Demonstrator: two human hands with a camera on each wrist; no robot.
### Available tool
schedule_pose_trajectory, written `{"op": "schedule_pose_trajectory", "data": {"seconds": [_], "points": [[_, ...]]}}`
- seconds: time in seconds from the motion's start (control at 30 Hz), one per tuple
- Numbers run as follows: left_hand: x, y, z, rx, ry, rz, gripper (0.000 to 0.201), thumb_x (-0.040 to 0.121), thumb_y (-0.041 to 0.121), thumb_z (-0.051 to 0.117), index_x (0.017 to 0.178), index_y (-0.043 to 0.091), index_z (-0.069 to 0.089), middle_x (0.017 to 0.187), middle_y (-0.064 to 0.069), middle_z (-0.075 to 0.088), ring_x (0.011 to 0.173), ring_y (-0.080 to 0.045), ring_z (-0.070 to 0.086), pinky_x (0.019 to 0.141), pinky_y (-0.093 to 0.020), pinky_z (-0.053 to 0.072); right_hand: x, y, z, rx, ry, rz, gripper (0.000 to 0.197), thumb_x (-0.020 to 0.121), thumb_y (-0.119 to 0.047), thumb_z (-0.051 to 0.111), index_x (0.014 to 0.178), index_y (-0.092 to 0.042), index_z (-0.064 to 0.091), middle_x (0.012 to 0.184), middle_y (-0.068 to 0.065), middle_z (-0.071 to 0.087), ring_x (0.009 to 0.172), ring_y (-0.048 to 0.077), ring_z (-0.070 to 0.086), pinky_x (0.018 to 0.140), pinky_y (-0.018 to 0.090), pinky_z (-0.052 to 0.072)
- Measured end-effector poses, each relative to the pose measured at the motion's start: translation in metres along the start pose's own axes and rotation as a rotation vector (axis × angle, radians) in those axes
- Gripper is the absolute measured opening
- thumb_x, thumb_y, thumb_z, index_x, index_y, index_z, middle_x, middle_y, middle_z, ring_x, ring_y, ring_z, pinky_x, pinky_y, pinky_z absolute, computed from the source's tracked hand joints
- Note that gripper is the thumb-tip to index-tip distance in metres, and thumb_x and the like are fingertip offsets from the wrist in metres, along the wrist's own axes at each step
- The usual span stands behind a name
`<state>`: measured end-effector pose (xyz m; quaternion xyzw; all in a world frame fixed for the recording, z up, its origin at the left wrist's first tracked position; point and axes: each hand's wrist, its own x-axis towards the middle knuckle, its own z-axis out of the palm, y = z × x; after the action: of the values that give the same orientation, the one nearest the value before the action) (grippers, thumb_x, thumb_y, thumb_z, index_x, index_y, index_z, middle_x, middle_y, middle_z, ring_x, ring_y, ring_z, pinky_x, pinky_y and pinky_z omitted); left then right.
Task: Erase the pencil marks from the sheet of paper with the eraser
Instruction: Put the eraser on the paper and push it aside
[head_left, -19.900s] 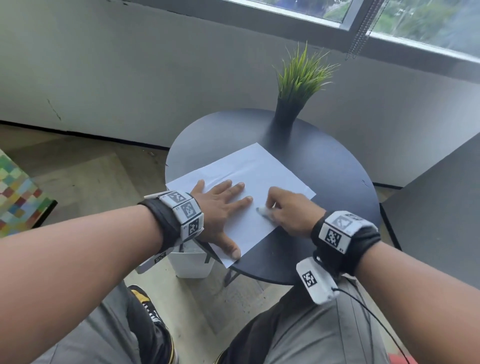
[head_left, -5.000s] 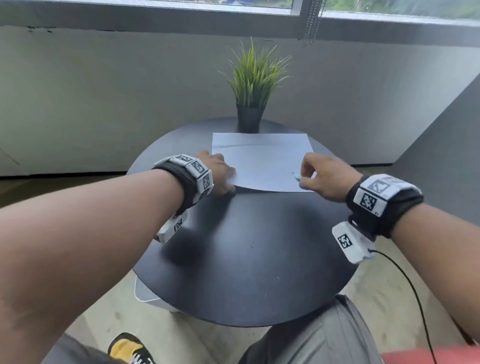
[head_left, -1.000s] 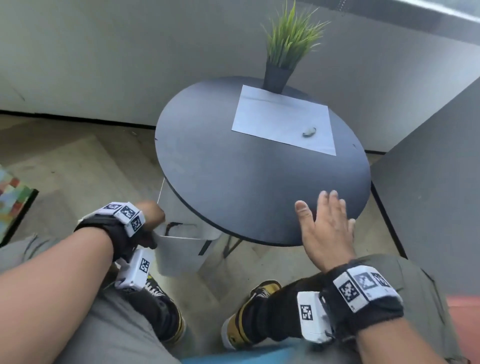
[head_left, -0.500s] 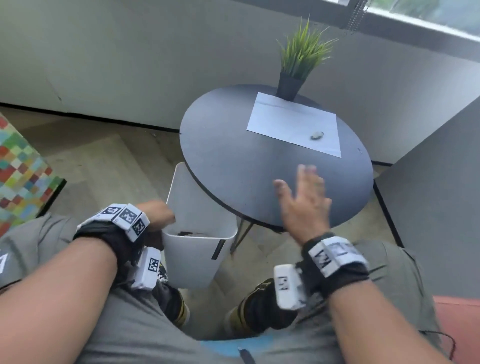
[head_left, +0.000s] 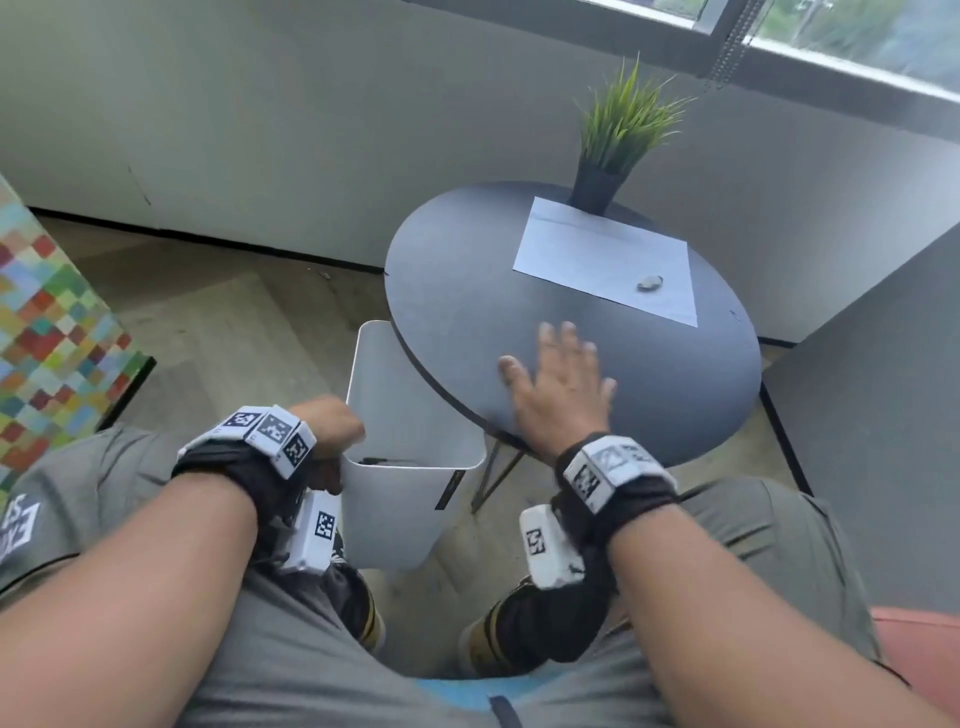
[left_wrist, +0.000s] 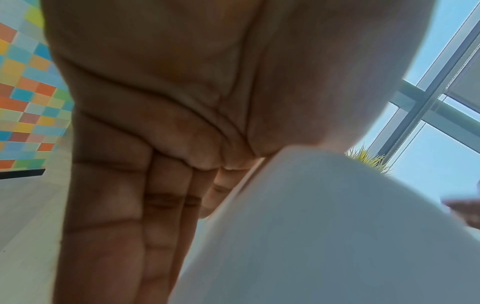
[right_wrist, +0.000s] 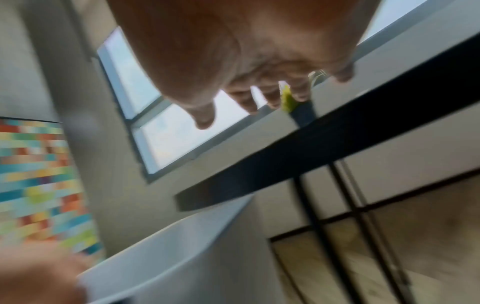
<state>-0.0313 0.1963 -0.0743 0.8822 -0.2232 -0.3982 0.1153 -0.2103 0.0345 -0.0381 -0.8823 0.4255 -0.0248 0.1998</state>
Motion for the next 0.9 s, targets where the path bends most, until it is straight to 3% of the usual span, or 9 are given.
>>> {"op": "schedule_pose_trajectory", "data": {"seconds": [0.1,0.2,0.3,0.4,0.47,0.53,0.63,0.77,0.9], "points": [[0.000,-0.001,-0.001,-0.047,-0.034,-0.006,0.032,0.095,0.011,0.051,0.113,-0.012,0.063,0.107,-0.028,0.070,0.094,-0.037,0.070,0.090,-0.046,0.057,0.013,-0.001,0.004,-0.104,-0.118,0.154,0.078,0.091,-0.071,0.014,0.156,-0.028,0.006,0.164,-0.004,-0.011,0.149,0.024,-0.015,0.114,0.061,-0.010],[-0.003,0.002,-0.003,-0.094,-0.073,-0.015,0.032,0.092,0.012,0.047,0.105,-0.013,0.064,0.087,-0.029,0.073,0.087,-0.042,0.073,0.083,-0.050,0.060,-0.019,-0.044,0.035,-0.125,-0.210,-0.313,0.071,0.096,-0.064,0.018,0.156,-0.026,0.010,0.164,-0.004,-0.004,0.150,0.021,-0.009,0.118,0.052,-0.009],[-0.004,0.006,-0.006,-0.090,-0.053,-0.014,0.032,0.100,0.014,0.048,0.114,-0.009,0.064,0.107,-0.026,0.072,0.100,-0.038,0.071,0.084,-0.041,0.058,-0.023,-0.047,0.024,0.374,-0.112,-0.563,0.050,0.103,-0.034,0.043,0.150,-0.019,0.036,0.155,0.001,0.036,0.144,0.013,0.031,0.120,0.031,0.018],[0.002,0.003,-0.007,-0.115,-0.083,-0.036,0.031,0.100,0.012,0.048,0.112,-0.012,0.064,0.104,-0.027,0.072,0.101,-0.041,0.070,0.080,-0.040,0.056,0.014,-0.027,0.017,0.314,0.152,-0.187,0.056,0.099,-0.039,0.041,0.151,-0.022,0.031,0.160,0.002,0.026,0.147,0.019,0.021,0.121,0.043,0.014],[0.002,0.003,-0.008,-0.163,-0.145,-0.056,0.034,0.095,0.010,0.045,0.103,-0.017,0.064,0.084,-0.030,0.072,0.090,-0.047,0.071,0.073,-0.041,0.055,0.027,-0.031,0.023,-0.015,-0.040,0.044,0.067,0.096,-0.057,0.028,0.155,-0.027,0.016,0.164,-0.001,0.001,0.150,0.024,-0.003,0.118,0.057,-0.001],[0.002,0.003,-0.010,-0.184,-0.161,-0.057,0.035,0.093,0.012,0.045,0.098,-0.016,0.064,0.077,-0.030,0.072,0.085,-0.047,0.072,0.075,-0.044,0.058,0.019,-0.053,0.031,-0.147,-0.191,-0.168,0.070,0.095,-0.063,0.021,0.155,-0.027,0.014,0.164,-0.002,-0.004,0.150,0.023,-0.009,0.116,0.058,-0.006],[0.003,0.003,-0.013,-0.206,-0.157,-0.055,0.035,0.094,0.015,0.044,0.097,-0.014,0.064,0.076,-0.028,0.072,0.084,-0.045,0.072,0.083,-0.051,0.060,0.007,-0.073,0.033,0.001,-0.163,-0.582,0.056,0.101,-0.047,0.037,0.152,-0.025,0.030,0.161,-0.003,0.021,0.149,0.016,0.011,0.120,0.051,0.007],[0.010,-0.002,-0.013,-0.260,-0.165,-0.076,0.035,0.095,0.011,0.044,0.104,-0.016,0.064,0.086,-0.032,0.072,0.088,-0.046,0.072,0.081,-0.050,0.058,0.033,-0.062,0.034,-0.100,-0.055,-0.105,0.064,0.096,-0.058,0.028,0.154,-0.033,0.015,0.164,-0.008,-0.001,0.150,0.025,-0.008,0.116,0.060,-0.006],[0.014,-0.005,-0.016,-0.240,-0.178,-0.067,0.036,0.090,0.013,0.044,0.099,-0.015,0.065,0.077,-0.028,0.072,0.081,-0.043,0.073,0.082,-0.052,0.059,0.003,-0.069,0.039,-0.150,-0.227,-0.611,0.058,0.099,-0.056,0.034,0.151,-0.032,0.029,0.163,-0.009,0.011,0.151,0.019,-0.004,0.119,0.050,-0.004]]}}
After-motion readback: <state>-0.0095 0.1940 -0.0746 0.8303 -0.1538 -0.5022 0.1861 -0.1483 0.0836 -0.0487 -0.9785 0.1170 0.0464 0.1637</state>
